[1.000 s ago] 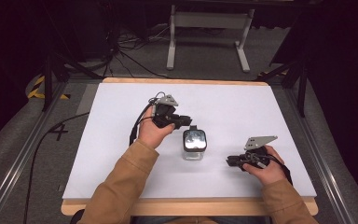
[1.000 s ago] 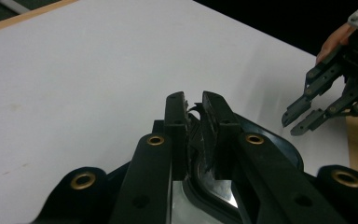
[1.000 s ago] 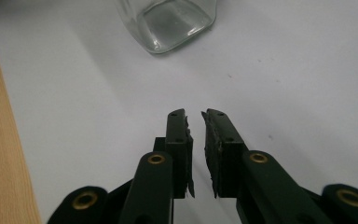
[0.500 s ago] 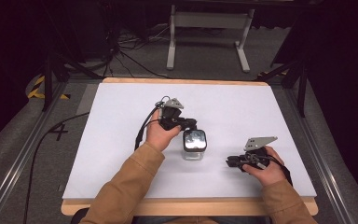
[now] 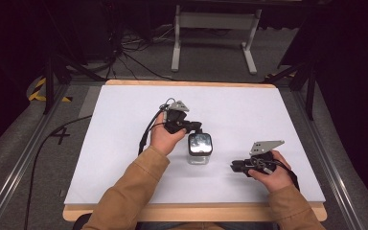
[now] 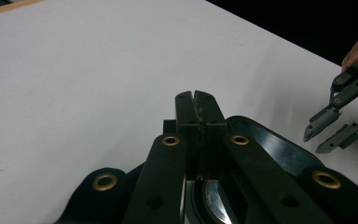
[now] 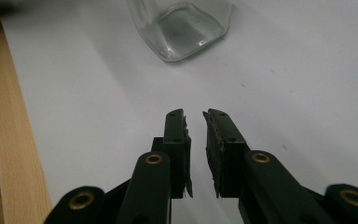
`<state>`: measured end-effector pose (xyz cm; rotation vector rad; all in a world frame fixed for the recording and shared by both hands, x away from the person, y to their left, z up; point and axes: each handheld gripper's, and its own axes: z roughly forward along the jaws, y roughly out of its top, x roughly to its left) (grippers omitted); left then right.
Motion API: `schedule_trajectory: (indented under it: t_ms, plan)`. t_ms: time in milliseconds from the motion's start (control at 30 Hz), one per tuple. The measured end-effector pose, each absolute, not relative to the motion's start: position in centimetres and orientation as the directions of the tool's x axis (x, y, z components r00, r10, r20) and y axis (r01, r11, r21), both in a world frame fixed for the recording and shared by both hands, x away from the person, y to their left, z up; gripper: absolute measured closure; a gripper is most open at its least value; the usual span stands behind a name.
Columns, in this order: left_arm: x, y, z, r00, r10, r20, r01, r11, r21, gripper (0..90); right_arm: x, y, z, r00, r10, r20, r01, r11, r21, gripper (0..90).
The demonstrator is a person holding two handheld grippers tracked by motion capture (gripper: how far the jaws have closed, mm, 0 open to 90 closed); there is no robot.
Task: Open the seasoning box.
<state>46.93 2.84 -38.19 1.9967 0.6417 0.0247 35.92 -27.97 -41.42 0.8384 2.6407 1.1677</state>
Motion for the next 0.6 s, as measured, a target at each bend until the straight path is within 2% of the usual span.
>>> schedule_trajectory:
  t_ms: [200, 400, 600]
  plan:
    - [47.0, 2.9, -38.2, 0.855, 0.447, -0.262, 0.438, -0.352, 0.827, 89.8, 35.7, -26.8, -41.0, -0.845, 0.527, 0.092, 0.416, 0.540, 0.732, 81.3]
    - [47.2, 2.9, -38.3, 0.853, 0.442, -0.277, 0.448, -0.348, 0.824, 89.7, 35.5, -25.2, -40.5, -0.861, 0.504, 0.069, 0.379, 0.544, 0.749, 89.4]
    - [47.2, 2.9, -38.4, 0.850, 0.440, -0.290, 0.456, -0.340, 0.822, 89.7, 35.5, -24.2, -40.1, -0.857, 0.511, 0.075, 0.363, 0.492, 0.792, 90.0]
